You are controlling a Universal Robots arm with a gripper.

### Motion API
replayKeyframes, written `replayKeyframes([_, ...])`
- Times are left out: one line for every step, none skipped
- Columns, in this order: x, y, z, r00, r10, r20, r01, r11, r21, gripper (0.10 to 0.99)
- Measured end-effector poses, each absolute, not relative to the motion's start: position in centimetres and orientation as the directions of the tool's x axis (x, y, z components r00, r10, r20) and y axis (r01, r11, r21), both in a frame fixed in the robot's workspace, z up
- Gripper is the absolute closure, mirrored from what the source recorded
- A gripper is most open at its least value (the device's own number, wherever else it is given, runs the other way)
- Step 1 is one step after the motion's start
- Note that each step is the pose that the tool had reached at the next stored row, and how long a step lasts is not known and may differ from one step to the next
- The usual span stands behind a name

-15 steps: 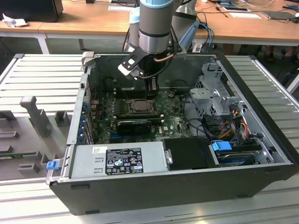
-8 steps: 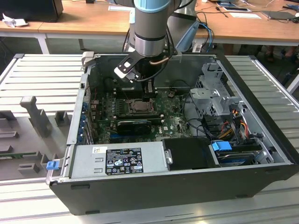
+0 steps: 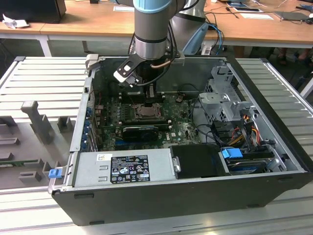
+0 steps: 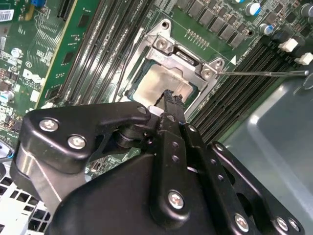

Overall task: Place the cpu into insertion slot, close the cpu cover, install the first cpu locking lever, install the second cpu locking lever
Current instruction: 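Close the cpu cover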

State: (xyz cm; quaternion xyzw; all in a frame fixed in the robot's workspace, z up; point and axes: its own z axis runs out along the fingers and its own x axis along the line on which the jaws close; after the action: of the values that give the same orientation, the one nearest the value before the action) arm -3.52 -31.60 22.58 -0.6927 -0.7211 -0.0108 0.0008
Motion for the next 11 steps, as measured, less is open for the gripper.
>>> replayKeyframes([-3.54, -31.60, 22.59, -0.040, 0.999, 0.016, 0.999, 0.040, 0.014, 0.980])
replayKeyframes([-3.54, -31.60, 22.58, -0.040, 0.999, 0.016, 0.999, 0.040, 0.015, 0.980])
replayKeyframes([-3.54, -31.60, 22.59, -0.040, 0.999, 0.016, 0.999, 0.040, 0.014, 0.980])
replayKeyframes([-3.55, -31.60, 22.58, -0.040, 0.999, 0.016, 0.999, 0.040, 0.015, 0.980])
replayKeyframes([-3.59, -31.60, 22.58, -0.040, 0.999, 0.016, 0.999, 0.040, 0.015, 0.980])
replayKeyframes([-3.60, -31.61, 22.61, -0.040, 0.999, 0.016, 0.999, 0.040, 0.014, 0.980])
replayKeyframes([-3.60, -31.61, 22.63, -0.040, 0.999, 0.016, 0.999, 0.040, 0.014, 0.980])
replayKeyframes([-3.60, -31.61, 22.68, -0.040, 0.999, 0.016, 0.999, 0.040, 0.014, 0.980])
replayKeyframes([-3.60, -31.60, 22.71, -0.040, 0.999, 0.016, 0.999, 0.040, 0.014, 0.980])
replayKeyframes([-3.60, -31.60, 22.75, -0.040, 0.999, 0.016, 0.999, 0.040, 0.014, 0.980])
replayKeyframes([-3.60, -31.60, 22.75, -0.040, 0.999, 0.016, 0.999, 0.040, 0.015, 0.980])
